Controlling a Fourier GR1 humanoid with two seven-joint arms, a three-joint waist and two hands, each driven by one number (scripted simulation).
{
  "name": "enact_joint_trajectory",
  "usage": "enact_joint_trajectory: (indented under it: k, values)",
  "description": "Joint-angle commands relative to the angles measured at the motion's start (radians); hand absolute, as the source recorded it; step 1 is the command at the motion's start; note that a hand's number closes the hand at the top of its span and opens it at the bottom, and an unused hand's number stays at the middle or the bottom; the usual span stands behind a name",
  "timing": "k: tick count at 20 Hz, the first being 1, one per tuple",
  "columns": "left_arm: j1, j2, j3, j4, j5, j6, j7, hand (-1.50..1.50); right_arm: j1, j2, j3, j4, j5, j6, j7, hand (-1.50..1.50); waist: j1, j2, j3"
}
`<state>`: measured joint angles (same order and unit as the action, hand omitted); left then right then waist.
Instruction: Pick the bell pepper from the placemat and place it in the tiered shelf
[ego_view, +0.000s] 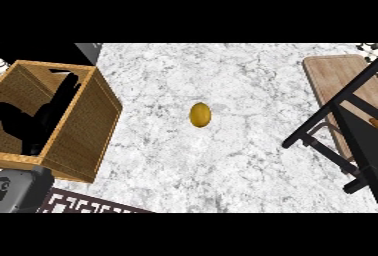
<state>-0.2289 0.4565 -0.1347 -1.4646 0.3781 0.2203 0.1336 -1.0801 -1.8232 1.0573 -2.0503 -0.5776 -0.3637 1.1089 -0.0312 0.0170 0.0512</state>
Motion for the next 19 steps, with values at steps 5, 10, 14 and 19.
enact_joint_trajectory:
  k: [5, 10, 14, 19]
  values:
    - [0.013, 0.006, 0.009, -0.008, 0.008, -0.007, 0.009, 0.0, -0.129, -0.187, -0.195, 0.033, -0.198, 0.045, 0.06, -1.5, -0.021, -0.048, -0.058]
    - [0.043, 0.016, 0.02, 0.003, -0.003, 0.004, -0.002, 0.0, -0.174, -0.255, -0.249, 0.033, -0.369, 0.087, -0.006, -1.5, -0.041, -0.062, -0.056]
    - [0.042, -0.001, 0.004, 0.002, -0.003, 0.0, 0.002, 0.0, -0.215, -0.304, -0.303, 0.005, -0.427, 0.173, -0.035, -1.5, -0.034, -0.057, -0.059]
    - [0.024, 0.021, 0.036, 0.006, 0.005, -0.008, -0.002, 0.0, -0.236, -0.379, -0.335, -0.044, -0.522, 0.299, -0.066, -1.5, -0.043, -0.054, -0.056]
